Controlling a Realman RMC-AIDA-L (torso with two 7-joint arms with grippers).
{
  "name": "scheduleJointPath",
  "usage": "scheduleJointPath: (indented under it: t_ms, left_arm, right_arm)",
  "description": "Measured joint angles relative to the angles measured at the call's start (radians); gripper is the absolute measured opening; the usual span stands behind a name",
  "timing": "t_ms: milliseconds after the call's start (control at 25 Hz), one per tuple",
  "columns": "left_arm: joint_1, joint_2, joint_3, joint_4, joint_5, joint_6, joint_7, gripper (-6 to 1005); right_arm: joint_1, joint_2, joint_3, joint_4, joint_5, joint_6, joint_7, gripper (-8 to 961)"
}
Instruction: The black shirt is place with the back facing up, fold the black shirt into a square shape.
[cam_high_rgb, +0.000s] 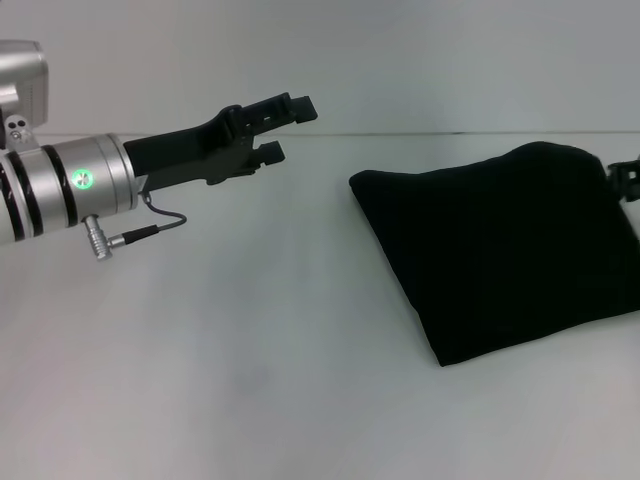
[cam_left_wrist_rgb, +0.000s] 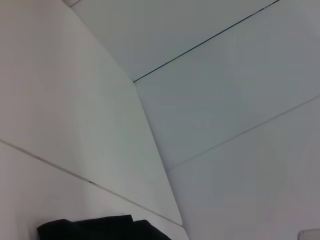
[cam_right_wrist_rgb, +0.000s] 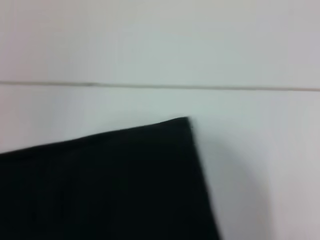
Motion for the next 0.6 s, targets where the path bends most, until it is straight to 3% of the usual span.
scheduleJointPath:
  t_ms: [120,200,400,600]
  left_arm:
    - [0.000,0.000,0.000,0.000,-0.003,0.000,0.000,951]
    - [0.000,0.000,0.000,0.000,-0.004,0.001,0.000,951]
    - [0.001,0.001,0.000,0.002,-0.012,0.002,0.000,950]
    - [0.003,0.000,0.000,0.001,-0.013,0.002,0.000,950]
  right_arm:
    - [-0.002,-0.037,0.010,0.045,-0.001,0.041,0.031,183]
    - [-0.002,-0.051,0.042,0.044,0.000,0.043,0.033,183]
    - [-0.024,-0.039,0.101,-0.051,0.107,-0.037,-0.042,183]
    - [-0.033,-0.028,0.112,-0.031,0.321,-0.060,-0.141,184]
